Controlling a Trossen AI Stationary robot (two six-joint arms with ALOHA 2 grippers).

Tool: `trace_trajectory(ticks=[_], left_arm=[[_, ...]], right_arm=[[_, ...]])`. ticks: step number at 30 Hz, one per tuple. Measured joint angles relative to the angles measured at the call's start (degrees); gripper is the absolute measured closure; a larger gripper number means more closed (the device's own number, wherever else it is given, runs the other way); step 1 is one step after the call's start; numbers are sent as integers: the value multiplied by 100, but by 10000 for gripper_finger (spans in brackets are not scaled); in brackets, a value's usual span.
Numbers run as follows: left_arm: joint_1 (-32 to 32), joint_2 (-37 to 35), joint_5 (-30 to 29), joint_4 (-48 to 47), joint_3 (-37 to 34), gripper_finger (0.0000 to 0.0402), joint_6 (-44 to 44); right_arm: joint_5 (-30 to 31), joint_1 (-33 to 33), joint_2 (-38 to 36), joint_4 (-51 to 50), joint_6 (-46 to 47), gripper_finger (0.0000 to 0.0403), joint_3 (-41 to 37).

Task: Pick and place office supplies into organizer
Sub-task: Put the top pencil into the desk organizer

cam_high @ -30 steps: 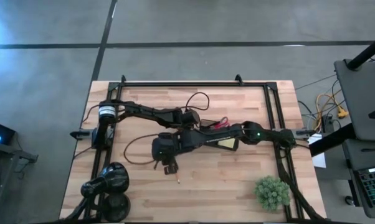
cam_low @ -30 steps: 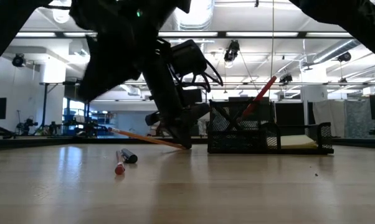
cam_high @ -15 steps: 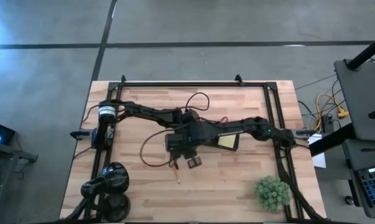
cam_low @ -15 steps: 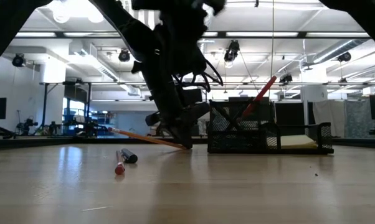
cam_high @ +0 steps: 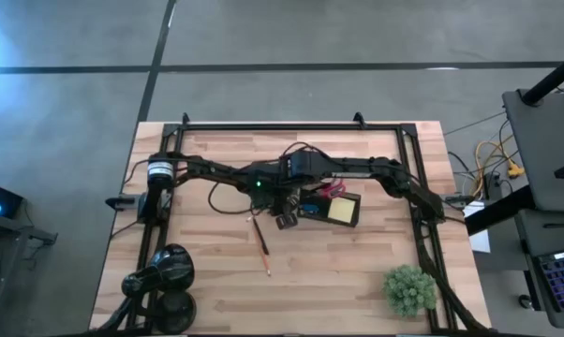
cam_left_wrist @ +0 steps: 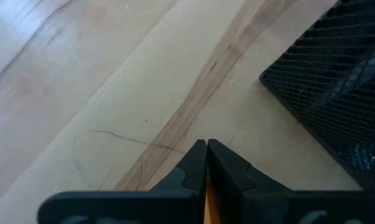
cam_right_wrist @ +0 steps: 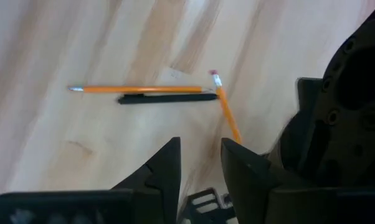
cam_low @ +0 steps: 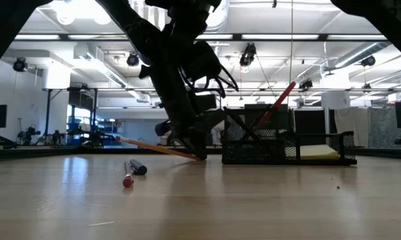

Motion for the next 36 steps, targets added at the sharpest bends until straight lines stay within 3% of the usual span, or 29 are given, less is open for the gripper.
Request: trace_trajectory(ticks=[4,10,13,15,18,24,29,31,33,36], left_arm=[[-9,9,45,6,-44,402,-84],[210,65,-78,-3,-50,401,-79],[384,65,62,-19,-27,401,67],[554,65,632,-51,25,401,259],[685,65,810,-65,72,401,373],[790,65,890,-4,70,401,547],[561,65,556,72,-31,401,951],[463,65,309,112,-79,401,957],[406,65,21,182,-143,401,963],[529,54,135,242,-192,401,957]], right_arm=[[-199,-77,58,-160,-58,296,38],[-788,309,-45,-115,1134,309,69],[-783,677,-106,-278,1422,315,60],[-1007,958,-151,-677,1878,316,12],[-464,1255,-200,-577,2019,315,3],[1794,1349,-735,-1130,2775,308,40],[3827,1317,-977,-2017,2949,309,0],[4036,1205,-1196,-1984,2767,309,-58],[3846,1053,-1291,-1924,2977,309,-60],[3675,860,-1289,-1976,3610,307,-126]])
